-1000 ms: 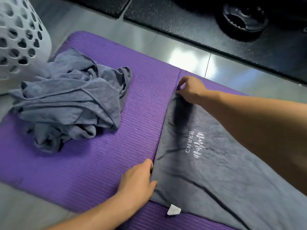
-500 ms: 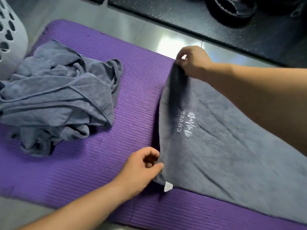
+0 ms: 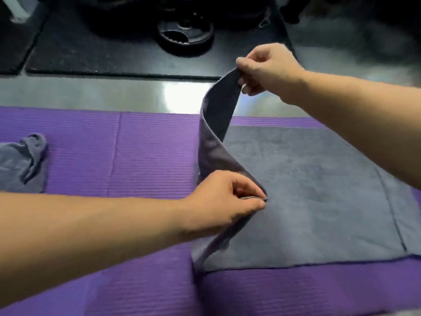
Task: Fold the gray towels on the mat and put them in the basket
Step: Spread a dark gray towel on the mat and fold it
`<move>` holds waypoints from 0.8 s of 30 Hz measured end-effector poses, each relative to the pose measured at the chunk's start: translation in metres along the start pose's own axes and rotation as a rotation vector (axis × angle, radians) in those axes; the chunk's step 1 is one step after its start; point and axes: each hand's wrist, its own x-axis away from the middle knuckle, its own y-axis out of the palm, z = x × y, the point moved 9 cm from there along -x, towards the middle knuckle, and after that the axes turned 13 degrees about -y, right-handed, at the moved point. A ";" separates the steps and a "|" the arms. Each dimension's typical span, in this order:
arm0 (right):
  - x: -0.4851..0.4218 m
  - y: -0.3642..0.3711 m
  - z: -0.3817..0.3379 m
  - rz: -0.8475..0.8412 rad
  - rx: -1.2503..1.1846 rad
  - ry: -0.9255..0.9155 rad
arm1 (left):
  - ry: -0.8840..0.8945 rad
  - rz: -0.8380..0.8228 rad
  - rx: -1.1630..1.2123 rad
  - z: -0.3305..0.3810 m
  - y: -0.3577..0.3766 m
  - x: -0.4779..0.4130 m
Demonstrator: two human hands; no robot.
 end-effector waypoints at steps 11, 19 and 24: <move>0.098 -0.272 0.183 0.196 0.100 0.111 | -0.138 -0.015 0.067 0.045 0.317 -0.125; 0.125 -0.345 0.298 0.277 0.175 0.194 | -0.141 0.047 0.225 0.041 0.416 -0.157; 0.145 -0.371 0.353 0.308 0.104 0.231 | -0.111 0.104 0.155 0.047 0.455 -0.183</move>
